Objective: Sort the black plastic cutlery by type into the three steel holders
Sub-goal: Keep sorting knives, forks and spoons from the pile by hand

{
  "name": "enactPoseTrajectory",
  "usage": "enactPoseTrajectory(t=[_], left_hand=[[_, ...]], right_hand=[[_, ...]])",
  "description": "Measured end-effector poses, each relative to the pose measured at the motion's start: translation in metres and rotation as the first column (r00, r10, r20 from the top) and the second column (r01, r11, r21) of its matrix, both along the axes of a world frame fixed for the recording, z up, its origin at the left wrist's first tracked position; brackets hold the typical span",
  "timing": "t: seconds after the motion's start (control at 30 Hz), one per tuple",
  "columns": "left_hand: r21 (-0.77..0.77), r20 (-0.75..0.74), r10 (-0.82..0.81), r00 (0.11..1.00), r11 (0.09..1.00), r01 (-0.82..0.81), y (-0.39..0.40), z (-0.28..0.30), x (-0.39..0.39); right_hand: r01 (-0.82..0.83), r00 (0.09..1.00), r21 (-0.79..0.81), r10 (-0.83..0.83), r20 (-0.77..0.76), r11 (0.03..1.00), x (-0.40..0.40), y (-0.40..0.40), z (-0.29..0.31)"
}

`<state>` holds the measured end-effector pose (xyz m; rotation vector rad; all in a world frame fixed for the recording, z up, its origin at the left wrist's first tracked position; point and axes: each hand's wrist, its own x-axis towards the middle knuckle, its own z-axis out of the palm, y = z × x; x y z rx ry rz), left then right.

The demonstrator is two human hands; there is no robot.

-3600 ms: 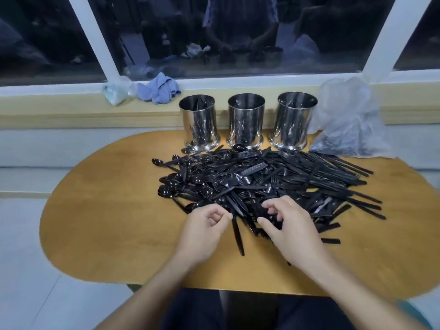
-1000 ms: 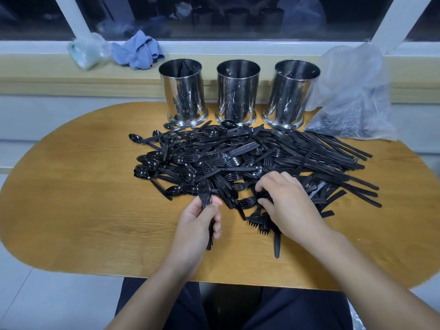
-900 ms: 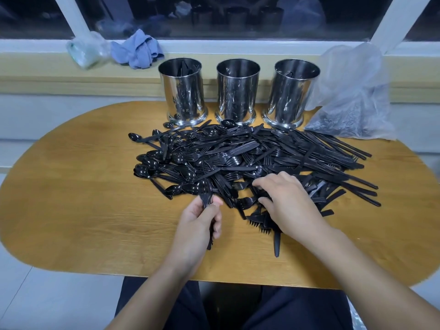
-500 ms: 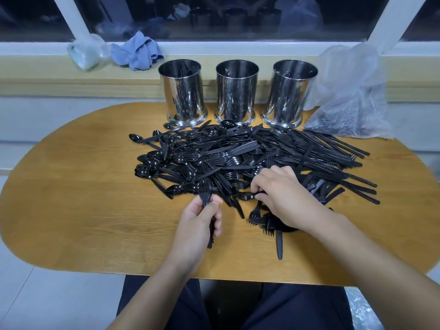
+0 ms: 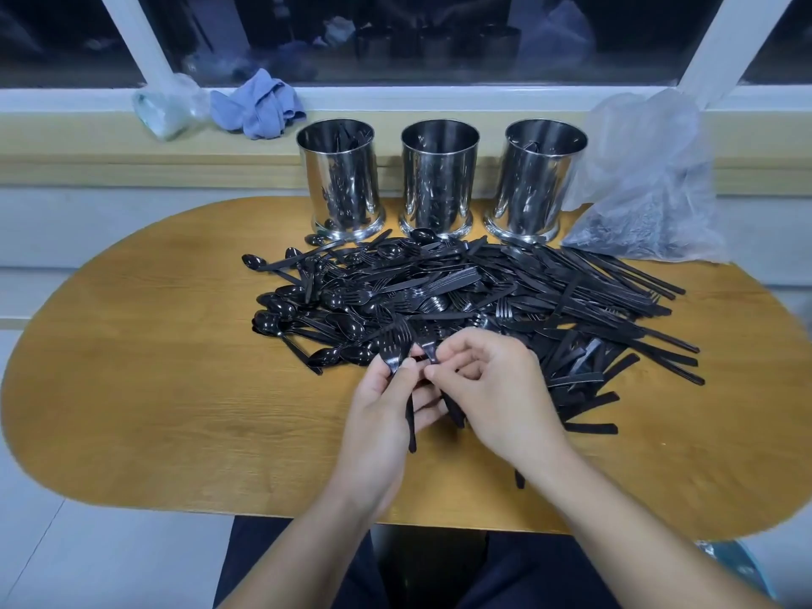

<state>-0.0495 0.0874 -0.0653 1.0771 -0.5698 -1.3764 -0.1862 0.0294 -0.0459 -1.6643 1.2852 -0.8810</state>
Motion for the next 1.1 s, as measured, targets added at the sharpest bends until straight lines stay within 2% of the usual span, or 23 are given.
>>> enactPoseTrajectory(t=[0.1, 0.2, 0.3, 0.37, 0.43, 0.5, 0.6, 0.67, 0.87, 1.03, 1.1], left_hand=[[0.04, 0.056, 0.015, 0.998, 0.999, -0.017, 0.002, -0.008, -0.001], [0.092, 0.146, -0.001, 0.989, 0.996, -0.013, 0.003, -0.014, 0.003], [0.125, 0.2, 0.026, 0.98, 0.991, -0.051, -0.001, -0.016, 0.009], [0.102, 0.22, 0.024, 0.975, 0.994, -0.047, -0.003, -0.016, 0.011], [0.068, 0.246, 0.003, 0.969, 0.997, -0.021, -0.002, -0.012, 0.011], [0.052, 0.279, -0.035, 0.96, 0.998, 0.021, 0.0, -0.011, 0.013], [0.058, 0.352, -0.086, 0.932, 0.996, 0.07, 0.003, -0.016, 0.018], [0.066, 0.384, -0.092, 0.919, 0.995, 0.072, 0.004, -0.018, 0.02], [0.061, 0.365, -0.017, 0.931, 0.998, -0.006, 0.004, -0.019, 0.022], [0.068, 0.259, -0.004, 0.966, 0.998, -0.014, 0.0, -0.016, 0.026], [0.061, 0.252, 0.002, 0.968, 0.998, -0.018, -0.001, -0.018, 0.027]], right_hand=[[-0.046, 0.983, -0.245, 0.0, -0.186, 0.968, 0.005, 0.014, -0.009], [-0.245, 0.925, -0.315, 0.124, -0.36, 0.917, 0.0, 0.024, -0.012], [-0.291, 0.932, -0.3, 0.199, -0.301, 0.908, -0.013, 0.022, -0.009], [-0.211, 0.958, -0.293, 0.138, -0.25, 0.933, -0.023, 0.014, -0.008], [-0.132, 0.955, -0.315, 0.035, -0.295, 0.94, -0.031, 0.001, -0.012], [-0.132, 0.908, -0.329, -0.019, -0.419, 0.935, -0.039, -0.014, -0.017], [-0.206, 0.751, -0.292, -0.04, -0.659, 0.934, -0.049, -0.03, -0.019], [-0.236, 0.664, -0.281, -0.057, -0.746, 0.93, -0.054, -0.036, -0.023], [-0.262, 0.642, -0.288, -0.056, -0.764, 0.921, -0.055, -0.043, -0.029], [-0.282, 0.712, -0.281, 0.003, -0.703, 0.917, -0.058, -0.048, -0.026], [-0.247, 0.775, -0.272, 0.02, -0.632, 0.93, -0.055, -0.046, -0.021]])
